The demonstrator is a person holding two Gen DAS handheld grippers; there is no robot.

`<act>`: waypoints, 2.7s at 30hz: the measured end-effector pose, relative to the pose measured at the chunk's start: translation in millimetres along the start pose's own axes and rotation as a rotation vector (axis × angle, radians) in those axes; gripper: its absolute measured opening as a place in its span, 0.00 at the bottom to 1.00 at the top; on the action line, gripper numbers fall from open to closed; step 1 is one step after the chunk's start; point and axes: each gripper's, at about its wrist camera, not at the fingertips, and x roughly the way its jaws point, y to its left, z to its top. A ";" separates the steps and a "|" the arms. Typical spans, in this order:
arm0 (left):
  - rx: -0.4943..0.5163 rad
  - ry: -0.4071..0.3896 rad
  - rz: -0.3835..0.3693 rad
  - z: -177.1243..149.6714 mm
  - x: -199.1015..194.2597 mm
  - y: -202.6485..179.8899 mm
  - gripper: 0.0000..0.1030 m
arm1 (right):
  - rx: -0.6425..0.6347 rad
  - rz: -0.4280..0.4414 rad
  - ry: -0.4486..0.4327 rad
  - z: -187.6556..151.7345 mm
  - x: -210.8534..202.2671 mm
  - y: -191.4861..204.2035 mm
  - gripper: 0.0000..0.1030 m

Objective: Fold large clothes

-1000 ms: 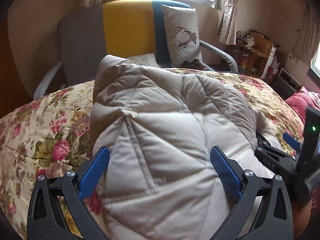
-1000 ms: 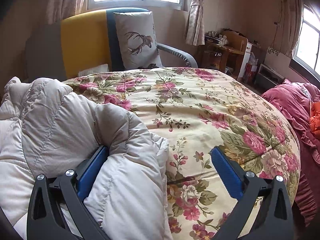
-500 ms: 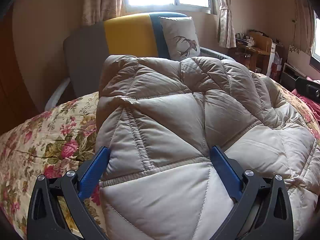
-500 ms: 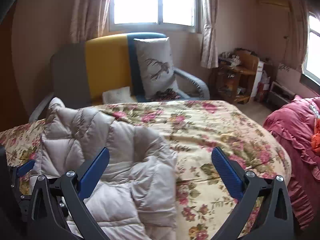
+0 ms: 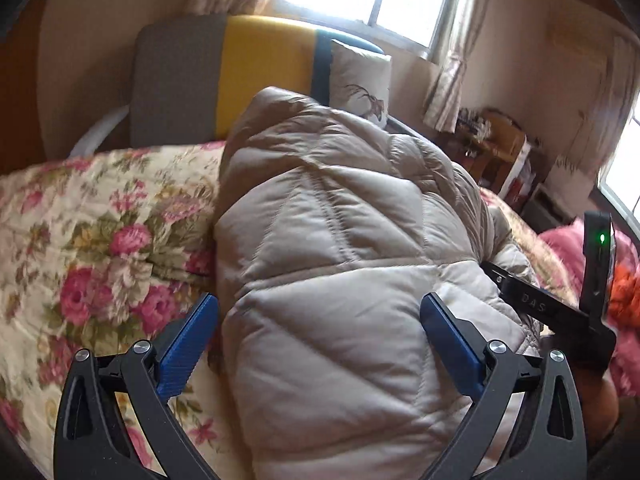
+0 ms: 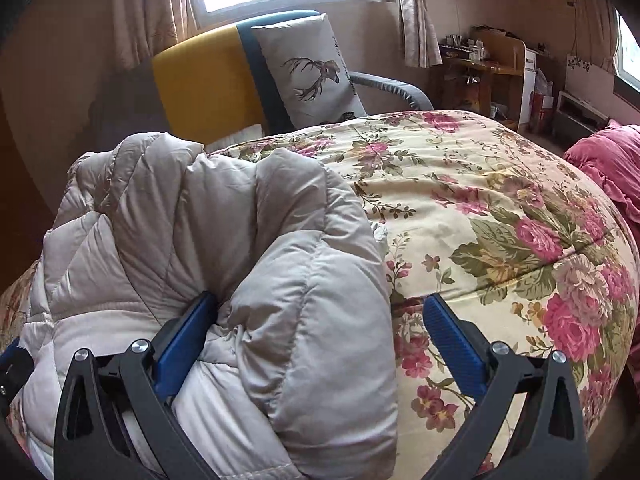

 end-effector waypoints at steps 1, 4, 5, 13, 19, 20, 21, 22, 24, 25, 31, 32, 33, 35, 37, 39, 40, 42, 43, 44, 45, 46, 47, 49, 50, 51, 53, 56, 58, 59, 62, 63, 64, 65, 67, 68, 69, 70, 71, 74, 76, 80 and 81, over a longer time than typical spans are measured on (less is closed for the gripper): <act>-0.034 0.026 -0.039 -3.5 1.8 7.7 0.97 | 0.008 0.020 0.012 -0.3 -1.8 -2.9 0.98; -0.121 0.118 -0.147 -13.4 14.3 25.6 0.97 | 0.053 0.090 0.064 1.6 -4.2 -13.2 0.98; -0.148 0.127 -0.171 -16.1 16.1 29.3 0.97 | 0.071 0.112 0.086 1.6 -3.9 -16.9 0.98; -0.195 0.171 -0.259 -15.0 15.4 35.6 0.97 | 0.147 0.144 0.185 3.9 -10.2 -22.1 0.98; -0.209 0.181 -0.294 -10.6 15.4 44.9 0.97 | 0.002 0.040 0.129 3.6 -27.3 0.4 0.98; -0.201 0.175 -0.290 -9.6 12.3 42.2 0.97 | -0.030 0.028 0.115 3.7 -31.4 4.4 0.98; -0.194 0.168 -0.288 -8.7 11.1 41.5 0.97 | -0.058 0.020 0.103 3.8 -35.5 7.6 0.98; -0.184 0.162 -0.286 -7.7 10.4 40.6 0.97 | -0.078 0.013 0.096 3.7 -39.1 9.5 0.98; -0.172 0.160 -0.284 -7.1 10.7 39.7 0.97 | -0.092 0.016 0.104 3.7 -43.9 11.2 0.98; -0.174 0.159 -0.285 -7.0 10.3 40.0 0.97 | -0.091 0.025 0.108 3.3 -47.6 11.1 0.98; -0.179 0.119 -0.299 -5.0 4.2 45.5 0.97 | -0.066 0.111 0.156 1.0 -55.7 7.7 0.98; -0.168 0.129 -0.303 -4.1 6.2 44.3 0.97 | -0.063 0.115 0.166 -0.1 -53.4 6.7 0.98; -0.157 0.131 -0.300 -4.3 6.2 42.4 0.97 | -0.058 0.120 0.173 -0.9 -50.2 5.7 0.98; -0.134 0.127 -0.291 -5.5 6.4 39.4 0.97 | -0.034 0.139 0.196 -3.4 -42.1 2.4 0.98; -0.124 0.137 -0.293 -6.9 6.9 36.8 0.97 | 0.004 0.167 0.222 -6.0 -32.7 -1.3 0.98; -0.116 0.147 -0.297 -8.0 7.4 35.2 0.97 | 0.045 0.202 0.241 -9.4 -24.3 -3.9 0.98; -0.112 0.151 -0.299 -8.1 7.6 34.8 0.97 | 0.060 0.224 0.248 -11.0 -20.2 -5.7 0.98; -0.095 0.165 -0.305 -7.2 8.1 34.3 0.97 | 0.085 0.277 0.267 -12.1 -12.1 -11.6 0.98; -0.089 0.171 -0.309 -6.7 8.8 34.9 0.97 | 0.103 0.316 0.286 -12.3 -7.2 -16.2 0.98; -0.082 0.180 -0.314 -6.1 9.0 35.5 0.97 | 0.123 0.353 0.310 -11.6 -2.0 -21.7 0.98; -0.076 0.186 -0.315 -5.7 9.1 36.5 0.97 | 0.151 0.388 0.344 -11.4 3.0 -27.0 0.98; -0.069 0.193 -0.314 -5.5 8.7 38.2 0.97 | 0.180 0.415 0.384 -10.9 7.4 -32.0 0.98; -0.068 0.200 -0.315 -5.1 9.6 40.4 0.97 | 0.200 0.432 0.414 -10.0 10.2 -36.1 0.98; -0.084 0.232 -0.336 -7.3 13.0 44.9 0.97 | 0.199 0.456 0.448 -8.1 12.4 -40.5 0.98; -0.099 0.255 -0.357 -8.7 16.8 47.1 0.97 | 0.191 0.468 0.455 -7.5 14.1 -41.4 0.98; -0.112 0.272 -0.373 -10.5 19.6 47.9 0.97 | 0.193 0.486 0.465 -7.6 17.2 -42.3 0.98; -0.140 0.286 -0.394 -12.7 24.3 49.0 0.97 | 0.230 0.549 0.505 -10.0 29.6 -45.1 0.98; -0.161 0.303 -0.415 -12.5 30.6 48.1 0.97 | 0.241 0.613 0.510 -8.6 43.4 -44.0 0.98; -0.164 0.315 -0.422 -10.9 33.9 45.6 0.97 | 0.216 0.625 0.488 -5.5 48.4 -38.7 0.98; -0.167 0.318 -0.419 -10.0 35.2 44.4 0.97 | 0.209 0.636 0.474 -4.2 51.2 -37.1 0.98; -0.160 0.306 -0.399 -10.8 32.9 38.0 0.97 | 0.193 0.656 0.423 -4.2 53.7 -34.5 0.98; -0.142 0.291 -0.387 -11.4 30.1 34.7 0.97 | 0.183 0.657 0.408 -4.7 52.1 -34.2 0.98; -0.114 0.273 -0.372 -13.5 26.0 29.4 0.96 | 0.176 0.660 0.392 -5.6 49.6 -34.8 0.98; -0.086 0.254 -0.355 -15.8 21.6 23.9 0.95 | 0.171 0.663 0.375 -7.1 47.1 -34.9 0.98; -0.058 0.220 -0.332 -17.9 14.1 17.8 0.88 | 0.159 0.655 0.343 -9.8 40.3 -34.3 0.98; -0.050 0.208 -0.325 -18.0 11.3 16.3 0.86 | 0.148 0.648 0.323 -9.9 36.1 -33.3 0.98; -0.039 0.197 -0.318 -18.1 8.9 15.0 0.82 | 0.135 0.643 0.303 -12.0 31.6 -27.9 0.98; -0.022 0.186 -0.310 -17.2 6.5 13.1 0.78 | 0.123 0.638 0.284 -12.3 28.0 -26.0 0.97; -0.008 0.177 -0.303 -16.9 4.0 11.3 0.77 | 0.118 0.630 0.268 -13.4 25.0 -23.5 0.96; 0.010 0.145 -0.296 -16.4 -5.6 10.0 0.71 | 0.120 0.626 0.220 -17.0 13.4 -19.3 0.92; 0.018 0.121 -0.295 -17.1 -11.5 9.0 0.70 | 0.112 0.620 0.187 -19.4 2.4 -14.2 0.92; 0.059 0.068 -0.289 -20.6 -29.3 8.3 0.68 | 0.075 0.613 0.136 -30.5 -23.6 1.2 0.90; 0.069 0.059 -0.287 -21.4 -33.0 7.0 0.68 | 0.064 0.615 0.124 -32.9 -31.8 5.0 0.89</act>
